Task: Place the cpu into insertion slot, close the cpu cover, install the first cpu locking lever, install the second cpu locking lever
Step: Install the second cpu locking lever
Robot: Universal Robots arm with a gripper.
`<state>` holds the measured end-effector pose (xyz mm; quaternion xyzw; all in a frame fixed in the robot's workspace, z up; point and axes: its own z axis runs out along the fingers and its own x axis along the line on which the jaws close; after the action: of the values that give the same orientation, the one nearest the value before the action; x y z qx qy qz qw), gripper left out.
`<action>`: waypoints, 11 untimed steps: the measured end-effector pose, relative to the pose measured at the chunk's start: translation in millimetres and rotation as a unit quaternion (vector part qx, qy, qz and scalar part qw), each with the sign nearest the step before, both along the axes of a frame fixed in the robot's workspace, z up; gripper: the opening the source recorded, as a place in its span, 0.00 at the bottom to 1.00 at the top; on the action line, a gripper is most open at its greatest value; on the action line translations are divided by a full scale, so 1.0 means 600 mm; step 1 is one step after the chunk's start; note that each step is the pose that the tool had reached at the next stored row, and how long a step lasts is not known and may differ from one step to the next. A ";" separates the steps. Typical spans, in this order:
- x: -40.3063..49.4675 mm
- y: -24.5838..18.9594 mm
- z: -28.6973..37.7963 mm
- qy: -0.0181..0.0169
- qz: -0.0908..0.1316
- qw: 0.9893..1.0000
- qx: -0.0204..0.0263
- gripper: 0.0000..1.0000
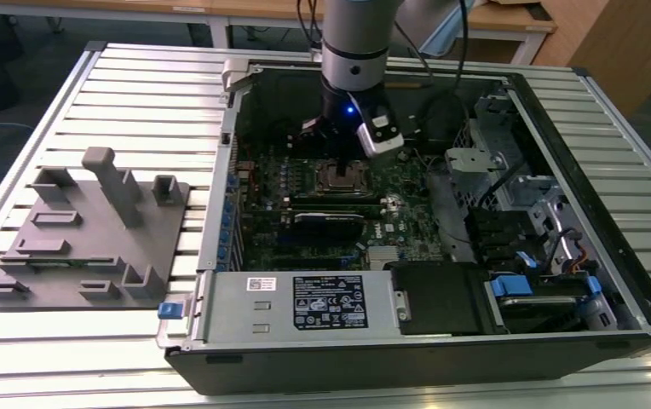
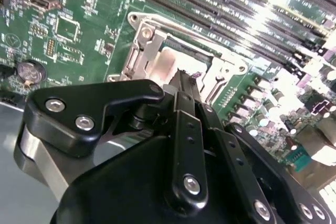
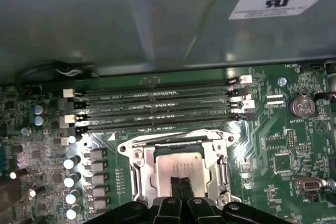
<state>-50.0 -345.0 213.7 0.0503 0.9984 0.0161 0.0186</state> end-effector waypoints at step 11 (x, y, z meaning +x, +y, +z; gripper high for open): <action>0.001 0.0010 0.002 0.000 0.000 1.000 -0.005 0.10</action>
<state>-49.1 -344.4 214.8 0.0503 0.9985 0.0111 0.0189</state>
